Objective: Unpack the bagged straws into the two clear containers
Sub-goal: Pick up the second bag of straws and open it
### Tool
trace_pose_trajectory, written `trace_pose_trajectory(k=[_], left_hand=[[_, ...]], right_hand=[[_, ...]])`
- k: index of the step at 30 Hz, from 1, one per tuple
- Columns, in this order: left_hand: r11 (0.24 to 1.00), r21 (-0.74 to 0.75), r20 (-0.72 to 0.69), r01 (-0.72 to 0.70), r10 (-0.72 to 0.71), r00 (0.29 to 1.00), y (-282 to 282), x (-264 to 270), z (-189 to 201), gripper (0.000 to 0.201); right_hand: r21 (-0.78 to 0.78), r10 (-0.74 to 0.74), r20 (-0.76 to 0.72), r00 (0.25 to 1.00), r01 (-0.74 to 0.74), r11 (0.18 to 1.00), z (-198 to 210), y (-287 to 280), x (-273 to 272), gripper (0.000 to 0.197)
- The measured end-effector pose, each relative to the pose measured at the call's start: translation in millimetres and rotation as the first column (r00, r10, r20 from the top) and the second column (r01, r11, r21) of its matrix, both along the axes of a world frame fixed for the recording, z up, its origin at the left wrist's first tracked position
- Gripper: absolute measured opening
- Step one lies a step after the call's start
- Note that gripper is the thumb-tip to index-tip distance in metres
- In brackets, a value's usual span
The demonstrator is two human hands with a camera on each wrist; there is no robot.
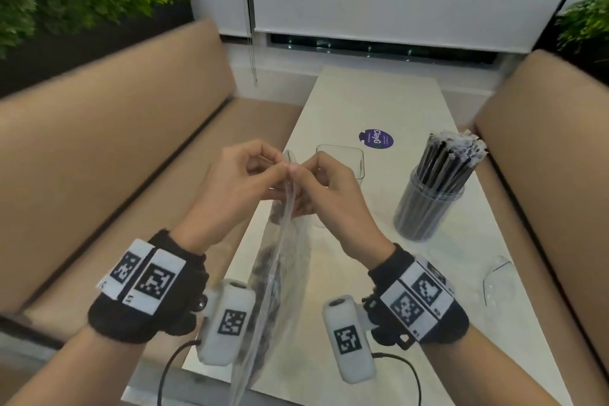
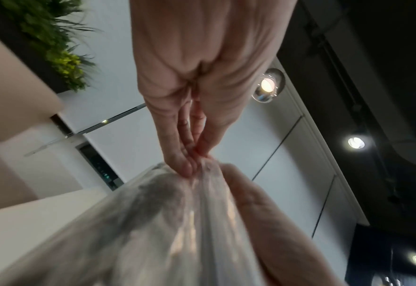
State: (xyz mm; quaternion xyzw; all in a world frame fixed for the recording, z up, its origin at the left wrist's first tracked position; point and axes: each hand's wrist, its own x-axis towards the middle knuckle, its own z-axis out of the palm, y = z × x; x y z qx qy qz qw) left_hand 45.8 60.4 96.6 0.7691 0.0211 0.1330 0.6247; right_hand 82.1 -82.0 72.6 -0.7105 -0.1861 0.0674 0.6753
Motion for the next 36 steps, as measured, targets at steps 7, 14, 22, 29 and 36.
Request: trace_pose_trajectory(k=[7,14,22,29,36], left_hand=[[0.655,0.657,0.349,-0.374,0.176,0.920,-16,-4,-8,0.013],[0.520,0.832,0.136,-0.195,0.150,0.979,-20,-9,-23,0.003],[0.849,0.524,-0.021,-0.071,0.097,0.995,-23,-12,-12,0.029],[0.367,0.929,0.028,-0.047,0.057,0.998,41,-39,-28,0.058],[0.955,0.269,-0.317,0.122,-0.032,0.948,9,-22,-19,0.063]], right_hand=[[-0.348,-0.031,0.449,0.893,0.207,0.914,4,2,-4,0.024],[-0.323,-0.053,0.390,0.919,0.191,0.927,7,-4,11,0.022],[-0.449,0.075,0.157,0.985,0.004,0.893,1,3,8,0.031],[-0.556,0.066,-0.043,0.997,-0.079,0.828,8,-55,31,0.011],[-0.596,0.199,-0.087,0.976,-0.211,0.775,-11,-42,20,0.029]])
